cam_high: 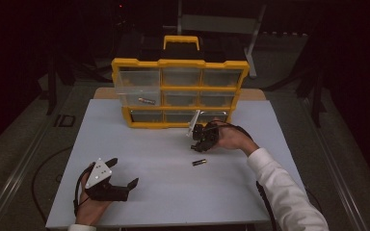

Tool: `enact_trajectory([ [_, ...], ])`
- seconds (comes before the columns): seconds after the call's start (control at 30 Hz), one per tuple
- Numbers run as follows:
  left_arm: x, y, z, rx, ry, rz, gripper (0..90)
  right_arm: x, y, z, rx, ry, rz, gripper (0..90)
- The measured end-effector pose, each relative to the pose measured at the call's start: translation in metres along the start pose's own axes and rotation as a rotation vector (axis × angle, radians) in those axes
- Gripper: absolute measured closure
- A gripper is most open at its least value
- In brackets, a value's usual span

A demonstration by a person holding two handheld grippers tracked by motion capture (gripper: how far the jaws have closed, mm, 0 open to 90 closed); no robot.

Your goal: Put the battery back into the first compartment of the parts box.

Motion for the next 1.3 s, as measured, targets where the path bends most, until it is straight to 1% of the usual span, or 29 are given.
enact_trajectory([
  [0.03,0.000,0.000,0.000,0.000,0.000,-0.001,0.1,0.003,0.001,-0.001,0.005,-0.006,-0.004,77.1],
  [0.1,0.000,0.000,0.000,0.001,0.000,-0.001,0.1,0.004,0.001,-0.001,0.000,-0.008,-0.005,77.2],
  [0.13,0.000,0.000,0.000,0.002,0.000,0.000,0.1,0.007,0.002,-0.004,0.026,-0.013,-0.012,77.1],
  [0.17,0.000,0.000,0.000,0.002,0.000,-0.001,0.1,0.007,0.002,-0.004,0.026,-0.013,-0.012,77.1],
  [0.2,0.000,0.000,0.000,0.002,0.000,-0.001,0.1,0.008,0.003,-0.004,0.011,-0.016,-0.012,77.2],
  [0.23,0.000,0.000,0.000,0.001,0.000,0.000,0.1,0.011,0.004,-0.003,-0.013,-0.015,-0.020,77.2],
  [0.27,0.000,0.000,0.000,0.001,0.000,0.000,0.1,0.013,0.005,-0.003,-0.023,-0.019,-0.028,77.1],
  [0.4,0.000,0.000,0.000,0.004,-0.001,-0.002,0.1,0.017,0.006,-0.005,-0.026,-0.023,-0.037,77.2],
  [0.43,0.000,0.000,0.000,0.004,-0.001,-0.003,0.1,0.019,0.007,-0.004,-0.046,-0.024,-0.046,77.1],
  [0.5,0.000,0.000,0.000,0.003,-0.002,-0.002,0.1,0.021,0.007,-0.006,-0.042,-0.027,-0.052,77.2],
  [0.53,0.000,0.000,0.000,0.003,-0.001,-0.002,0.1,0.023,0.007,-0.006,-0.049,-0.027,-0.045,77.2],
  [0.57,0.000,0.000,0.000,0.004,-0.001,-0.002,0.1,0.026,0.008,-0.008,-0.057,-0.035,-0.058,77.2],
  [0.63,0.000,0.000,0.000,0.005,-0.001,-0.003,0.1,0.027,0.009,-0.009,-0.047,-0.036,-0.061,77.2],
  [0.67,0.000,0.000,0.000,0.006,-0.001,-0.004,0.1,0.029,0.010,-0.008,-0.071,-0.035,-0.072,77.1],
  [0.73,0.000,0.000,0.000,0.004,0.000,-0.002,0.1,0.033,0.012,-0.009,-0.077,-0.036,-0.080,77.1],
  [0.77,0.000,0.000,0.000,0.005,-0.001,-0.003,0.1,0.037,0.013,-0.010,-0.085,-0.046,-0.085,77.1],
  [0.8,0.000,0.000,0.000,0.004,0.000,-0.002,0.1,0.037,0.013,-0.010,-0.085,-0.046,-0.085,77.1],
  [0.83,0.000,0.000,0.000,0.004,0.000,-0.003,0.1,0.039,0.015,-0.010,-0.098,-0.048,-0.090,77.2],
  [0.87,0.001,0.000,0.000,0.006,-0.001,-0.005,0.1,0.041,0.016,-0.012,-0.091,-0.053,-0.098,77.2],
  [0.97,0.001,0.000,0.001,0.005,-0.001,-0.003,0.1,0.048,0.018,-0.013,-0.105,-0.056,-0.114,77.1],
  [1.0,0.001,0.000,0.000,0.005,-0.001,-0.004,0.1,0.050,0.019,-0.013,-0.116,-0.058,-0.116,77.1],
  [1.03,0.001,0.000,0.000,0.006,-0.001,-0.004,0.1,0.052,0.019,-0.014,-0.111,-0.063,-0.118,77.2],
  [1.07,0.001,0.000,0.000,0.004,-0.001,-0.004,0.1,0.056,0.021,-0.014,-0.130,-0.065,-0.116,77.2],
  [1.13,0.000,0.000,0.000,0.004,0.000,-0.003,0.1,0.058,0.022,-0.015,-0.126,-0.069,-0.124,77.2],
  [1.17,0.001,0.000,0.000,0.005,0.000,-0.003,0.1,0.059,0.024,-0.016,-0.115,-0.072,-0.132,77.2],
  [1.2,0.001,0.000,0.000,0.005,-0.001,-0.004,0.1,0.061,0.024,-0.016,-0.125,-0.073,-0.130,77.2],
  [1.23,0.001,0.000,0.000,0.006,-0.002,-0.005,0.1,0.065,0.027,-0.017,-0.123,-0.077,-0.142,77.2],
  [1.27,0.001,0.000,0.000,0.005,-0.001,-0.004,0.1,0.065,0.027,-0.017,-0.123,-0.077,-0.142,77.2],
  [1.3,0.001,0.000,0.000,0.005,-0.001,-0.004,0.1,0.067,0.028,-0.016,-0.141,-0.074,-0.137,77.2],
])
Point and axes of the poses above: each handheld gripper's, and its own axes: x roughly backward along the jaws, y roughly out of its top, z roughly to its left, the point moved 6 cm from there along -x, roughly forward along the jaws, and after that the axes turned 1 degree about -y, right-handed, at the moved point
